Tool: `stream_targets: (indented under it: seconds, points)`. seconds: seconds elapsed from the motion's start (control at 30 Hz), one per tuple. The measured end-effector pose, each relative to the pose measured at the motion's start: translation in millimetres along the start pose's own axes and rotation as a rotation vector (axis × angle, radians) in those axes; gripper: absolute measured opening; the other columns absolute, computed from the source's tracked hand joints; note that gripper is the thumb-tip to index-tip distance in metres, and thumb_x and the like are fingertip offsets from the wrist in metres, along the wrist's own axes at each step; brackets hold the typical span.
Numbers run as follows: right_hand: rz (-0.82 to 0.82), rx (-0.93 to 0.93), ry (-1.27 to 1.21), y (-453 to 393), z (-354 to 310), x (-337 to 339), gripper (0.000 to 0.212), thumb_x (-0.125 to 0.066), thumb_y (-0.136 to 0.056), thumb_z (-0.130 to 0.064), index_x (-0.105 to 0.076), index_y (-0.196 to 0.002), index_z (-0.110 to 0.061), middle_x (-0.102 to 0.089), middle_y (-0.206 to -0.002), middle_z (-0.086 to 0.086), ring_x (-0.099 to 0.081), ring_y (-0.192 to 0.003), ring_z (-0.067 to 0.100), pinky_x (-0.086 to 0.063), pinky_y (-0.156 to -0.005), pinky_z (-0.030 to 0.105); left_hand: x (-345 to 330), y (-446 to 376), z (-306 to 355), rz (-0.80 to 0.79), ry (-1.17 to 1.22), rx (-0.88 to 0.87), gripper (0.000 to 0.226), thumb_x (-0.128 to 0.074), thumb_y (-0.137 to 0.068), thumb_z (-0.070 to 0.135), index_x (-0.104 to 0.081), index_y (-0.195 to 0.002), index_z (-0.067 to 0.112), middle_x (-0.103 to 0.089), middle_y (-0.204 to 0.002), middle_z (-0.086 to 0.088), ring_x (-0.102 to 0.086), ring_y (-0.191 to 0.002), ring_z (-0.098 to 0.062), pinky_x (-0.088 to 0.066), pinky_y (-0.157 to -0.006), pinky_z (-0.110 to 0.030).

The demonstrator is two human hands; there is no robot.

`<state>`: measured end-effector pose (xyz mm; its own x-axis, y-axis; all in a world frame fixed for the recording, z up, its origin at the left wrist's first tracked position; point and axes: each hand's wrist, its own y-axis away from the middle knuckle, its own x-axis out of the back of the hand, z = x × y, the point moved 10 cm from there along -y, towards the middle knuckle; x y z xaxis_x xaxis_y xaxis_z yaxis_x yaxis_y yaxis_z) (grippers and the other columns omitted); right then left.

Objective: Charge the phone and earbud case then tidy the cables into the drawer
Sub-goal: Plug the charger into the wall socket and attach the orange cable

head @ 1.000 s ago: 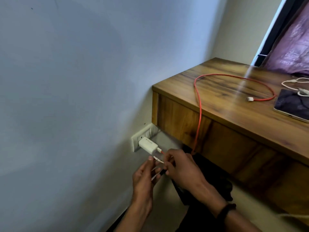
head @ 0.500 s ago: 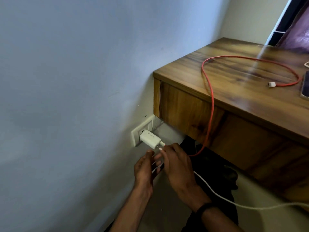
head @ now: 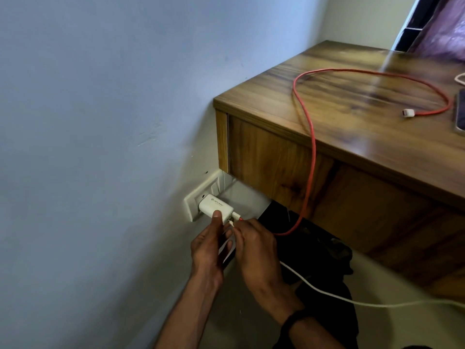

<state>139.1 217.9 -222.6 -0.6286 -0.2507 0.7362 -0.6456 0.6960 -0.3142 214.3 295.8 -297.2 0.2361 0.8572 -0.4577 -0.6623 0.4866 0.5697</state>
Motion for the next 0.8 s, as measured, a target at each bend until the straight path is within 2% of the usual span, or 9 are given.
stream_targets:
  seconds: [0.1,0.23,0.33,0.47,0.6,0.67,0.8]
  points:
    - [-0.021,-0.013,-0.003,-1.4,0.1,-0.4,0.024,-0.075,-0.086,0.001,-0.074,-0.107,-0.011,-0.070,-0.102,0.006,-0.070,-0.092,0.021,-0.060,-0.078,0.033,1.2,-2.2,0.7,0.000,-0.012,-0.012,0.029,-0.071,-0.094,0.030,-0.074,-0.109,0.006,-0.080,-0.088,-0.009,-0.077,-0.069,-0.014,-0.058,-0.053,-0.023]
    - [-0.033,-0.032,-0.003,-6.0,-0.3,2.0,0.027,-0.072,-0.091,-0.006,-0.072,-0.118,-0.011,-0.069,-0.112,0.007,-0.069,-0.103,0.021,-0.059,-0.089,0.032,2.8,-4.5,0.6,0.005,-0.031,-0.028,0.031,-0.073,-0.092,0.033,-0.075,-0.111,0.009,-0.080,-0.093,-0.007,-0.077,-0.081,-0.016,-0.058,-0.077,-0.031]
    - [-0.024,-0.060,-0.024,-8.4,2.4,4.5,0.025,-0.071,-0.091,-0.006,-0.073,-0.116,-0.013,-0.069,-0.109,0.005,-0.068,-0.101,0.019,-0.058,-0.088,0.031,2.1,-4.4,0.5,0.009,-0.026,-0.031,0.031,-0.074,-0.092,0.034,-0.075,-0.111,0.009,-0.081,-0.093,-0.006,-0.076,-0.087,-0.017,-0.057,-0.085,-0.034]
    - [-0.011,-0.046,-0.025,-8.1,-0.8,4.8,0.025,-0.072,-0.091,-0.004,-0.073,-0.115,-0.010,-0.070,-0.110,0.007,-0.069,-0.101,0.020,-0.059,-0.088,0.033,2.8,-5.7,1.0,0.020,-0.027,-0.034,0.031,-0.075,-0.091,0.033,-0.075,-0.111,0.010,-0.081,-0.092,-0.006,-0.077,-0.079,-0.014,-0.057,-0.081,-0.033]
    - [0.043,-0.078,-0.064,-7.5,3.5,4.2,0.018,-0.073,-0.089,-0.004,-0.076,-0.107,-0.008,-0.072,-0.102,0.006,-0.070,-0.094,0.018,-0.060,-0.082,0.029,3.5,-5.3,1.8,0.027,-0.029,-0.032,0.029,-0.075,-0.090,0.034,-0.075,-0.108,0.010,-0.081,-0.091,-0.005,-0.076,-0.081,-0.014,-0.057,-0.082,-0.034]
    - [0.064,-0.086,-0.073,-6.4,5.0,2.6,0.014,-0.072,-0.091,-0.006,-0.076,-0.104,-0.009,-0.073,-0.098,0.005,-0.070,-0.090,0.017,-0.057,-0.079,0.026,5.6,-6.3,1.2,0.035,-0.029,-0.028,0.028,-0.076,-0.090,0.033,-0.075,-0.106,0.010,-0.081,-0.089,-0.006,-0.076,-0.078,-0.014,-0.057,-0.076,-0.032]
    - [0.030,-0.076,-0.027,-8.8,4.4,-3.0,0.016,-0.072,-0.091,-0.007,-0.076,-0.106,-0.011,-0.074,-0.099,0.004,-0.071,-0.092,0.017,-0.059,-0.080,0.028,8.0,-9.1,1.9,0.036,-0.044,-0.067,0.029,-0.073,-0.092,0.034,-0.076,-0.107,0.009,-0.080,-0.091,-0.007,-0.077,-0.074,-0.012,-0.058,-0.065,-0.028]
